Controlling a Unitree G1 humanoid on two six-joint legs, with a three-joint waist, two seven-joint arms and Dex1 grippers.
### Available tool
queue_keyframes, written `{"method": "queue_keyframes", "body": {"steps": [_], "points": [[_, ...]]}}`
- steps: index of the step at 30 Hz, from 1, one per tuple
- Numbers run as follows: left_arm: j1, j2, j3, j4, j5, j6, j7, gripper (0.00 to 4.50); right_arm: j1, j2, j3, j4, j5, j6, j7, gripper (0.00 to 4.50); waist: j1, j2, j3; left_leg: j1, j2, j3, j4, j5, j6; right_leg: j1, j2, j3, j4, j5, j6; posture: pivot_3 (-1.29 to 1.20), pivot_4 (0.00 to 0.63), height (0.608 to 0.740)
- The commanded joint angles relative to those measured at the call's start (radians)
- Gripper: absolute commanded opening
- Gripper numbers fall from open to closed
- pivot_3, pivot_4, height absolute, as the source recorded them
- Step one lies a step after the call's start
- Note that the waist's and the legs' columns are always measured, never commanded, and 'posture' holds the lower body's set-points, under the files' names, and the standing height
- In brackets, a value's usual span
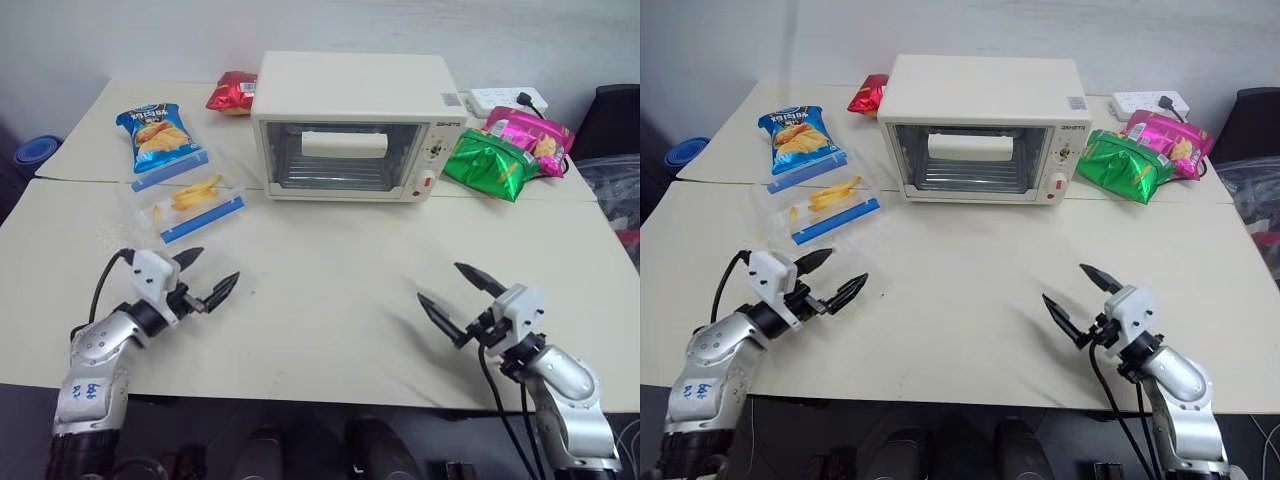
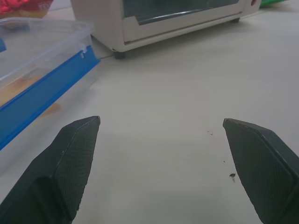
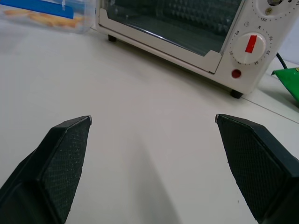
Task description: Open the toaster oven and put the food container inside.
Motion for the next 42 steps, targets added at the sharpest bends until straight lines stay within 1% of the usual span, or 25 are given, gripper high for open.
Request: {"method": "queue_keyframes", "body": {"steps": [1,2,4,5,7,9,12,17,19,22,28,30,34,37,42], "points": [[-0.020,0.037,-0.022,0.012,0.027,-0.022,-0.043,4.50,0.003,-0.009,-0.018,-0.038,0.028,-0.002,0.005,4.44,-0.006,0.000,0.000,0.000,0.000,0.000,0.000,0.000,0.000,0.000,0.000,0.000,0.000,0.000,0.000,0.00,0.150,0.740],[-0.030,0.036,-0.010,0.015,0.004,-0.014,-0.053,4.50,-0.004,-0.007,-0.016,-0.037,0.037,0.002,0.009,4.44,-0.008,0.000,0.000,0.001,0.001,0.001,0.000,0.000,0.000,0.000,0.001,0.001,0.001,0.000,0.000,0.00,0.150,0.740],[-0.062,0.031,0.032,0.002,-0.086,0.045,-0.069,4.50,-0.044,-0.015,-0.003,-0.043,0.060,0.036,0.019,4.44,-0.009,0.000,0.000,0.001,0.002,0.000,0.000,0.000,0.000,0.000,0.002,0.001,0.001,0.000,0.000,0.00,0.150,0.740],[-0.076,0.062,0.039,-0.011,-0.124,0.084,-0.116,4.50,-0.090,-0.030,0.009,-0.059,0.104,0.114,0.026,4.44,-0.010,0.000,0.000,0.001,0.002,0.000,0.000,0.000,0.000,-0.001,0.002,0.000,0.001,0.000,0.000,0.00,0.150,0.740],[-0.124,0.130,0.069,-0.023,-0.197,0.153,-0.188,4.50,-0.220,-0.061,0.023,-0.067,0.178,0.274,0.020,4.44,-0.014,0.001,0.001,0.000,0.002,0.001,0.001,0.000,0.000,-0.001,0.002,0.001,0.002,0.000,-0.001,0.00,0.150,0.740],[-0.176,0.169,0.105,-0.017,-0.265,0.203,-0.221,4.50,-0.333,-0.077,0.025,-0.044,0.221,0.382,0.008,4.44,-0.013,0.002,0.001,0.000,0.002,0.000,0.001,0.001,-0.001,-0.002,0.002,0.000,0.003,0.001,-0.001,0.00,0.150,0.740],[-0.248,0.209,0.132,0.002,-0.330,0.277,-0.248,4.50,-0.521,-0.087,0.053,0.070,0.211,0.479,0.010,4.44,-0.007,0.002,0.001,-0.001,0.003,-0.001,0.000,0.001,-0.002,-0.002,0.002,-0.001,0.001,0.001,-0.002,0.00,0.150,0.740],[-0.290,0.186,0.171,-0.008,-0.422,0.369,-0.219,4.50,-0.753,-0.063,0.111,0.248,0.165,0.518,0.058,4.44,-0.005,0.002,0.002,-0.004,0.002,0.000,0.000,0.002,-0.003,-0.004,0.001,-0.001,-0.001,0.001,-0.001,0.00,0.150,0.740],[-0.279,0.163,0.181,-0.039,-0.451,0.395,-0.193,4.50,-0.840,-0.037,0.130,0.325,0.134,0.505,0.053,4.44,-0.006,0.002,0.002,-0.006,0.002,0.001,0.001,0.002,-0.003,-0.005,0.000,-0.001,0.000,0.001,-0.001,0.00,0.150,0.740],[-0.249,0.140,0.180,-0.085,-0.455,0.404,-0.170,4.50,-0.924,0.003,0.138,0.403,0.108,0.495,0.049,4.44,-0.008,0.002,0.002,-0.006,0.002,0.001,0.002,0.002,-0.003,-0.006,0.000,-0.001,0.000,0.001,-0.001,0.00,0.150,0.740],[-0.192,0.125,0.186,-0.135,-0.442,0.394,-0.142,4.50,-0.977,0.052,0.160,0.476,0.053,0.444,0.087,4.44,-0.013,0.002,0.002,-0.006,0.002,0.001,0.002,0.002,-0.004,-0.006,0.001,-0.001,0.000,0.001,-0.001,0.00,0.150,0.740],[-0.183,0.121,0.191,-0.138,-0.436,0.384,-0.131,4.50,-1.000,0.054,0.189,0.500,0.017,0.402,0.118,4.44,-0.016,0.002,0.002,-0.006,0.002,0.001,0.002,0.003,-0.005,-0.006,0.001,-0.001,0.000,0.001,-0.001,0.00,0.150,0.740],[-0.172,0.108,0.184,-0.126,-0.422,0.358,-0.118,4.50,-1.042,0.099,0.185,0.539,0.016,0.371,0.127,4.44,-0.030,0.003,0.002,-0.006,0.002,0.000,0.002,0.003,-0.006,-0.006,0.001,-0.001,0.001,0.001,-0.001,0.00,0.150,0.740],[-0.165,0.100,0.177,-0.124,-0.418,0.348,-0.116,4.50,-1.050,0.108,0.178,0.548,0.014,0.369,0.134,4.44,-0.034,0.003,0.002,-0.006,0.003,0.001,0.001,0.003,-0.006,-0.008,0.001,-0.001,0.002,0.001,-0.001,0.00,0.150,0.740],[-0.158,0.097,0.177,-0.123,-0.417,0.340,-0.117,4.50,-1.024,0.089,0.172,0.512,0.024,0.434,0.140,4.44,-0.034,0.003,0.002,-0.007,0.003,0.001,0.001,0.003,-0.006,-0.009,0.001,-0.001,0.004,0.001,-0.001,0.00,0.150,0.740]]}}
